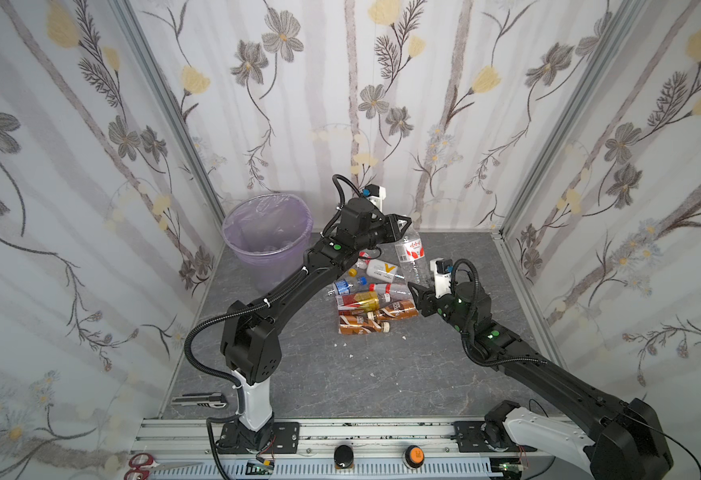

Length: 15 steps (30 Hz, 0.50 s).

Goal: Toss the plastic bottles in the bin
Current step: 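Raise the red-labeled bottle with the right gripper while the left gripper reaches its white cap, then close the left gripper on the bottle cap while the right gripper opens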

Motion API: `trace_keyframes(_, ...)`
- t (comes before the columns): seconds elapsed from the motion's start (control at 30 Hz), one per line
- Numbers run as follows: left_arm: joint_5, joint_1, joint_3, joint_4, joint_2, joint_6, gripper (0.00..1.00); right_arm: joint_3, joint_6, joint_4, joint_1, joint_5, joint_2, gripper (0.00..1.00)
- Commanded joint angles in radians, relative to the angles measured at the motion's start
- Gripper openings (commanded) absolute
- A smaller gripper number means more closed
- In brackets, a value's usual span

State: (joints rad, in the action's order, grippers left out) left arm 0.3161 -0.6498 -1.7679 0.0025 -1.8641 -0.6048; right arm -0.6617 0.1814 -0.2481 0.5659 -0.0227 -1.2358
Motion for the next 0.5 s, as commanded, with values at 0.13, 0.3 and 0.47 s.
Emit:
trace_keyframes(0.13, -0.009, -0.001, -0.001, 0.011, -0.001, 0.042, 0.27, 0.004, -0.011, -0.073, 0.005, -0.003, -0.016, 0.58)
trace_keyframes(0.3, -0.019, -0.001, 0.005, 0.01, -0.004, 0.053, 0.23, 0.008, -0.011, -0.076, 0.005, -0.019, -0.02, 0.66)
trace_keyframes(0.47, -0.058, -0.001, 0.017, 0.01, -0.003, 0.081, 0.23, 0.006, -0.011, -0.075, 0.005, -0.037, -0.019, 0.77)
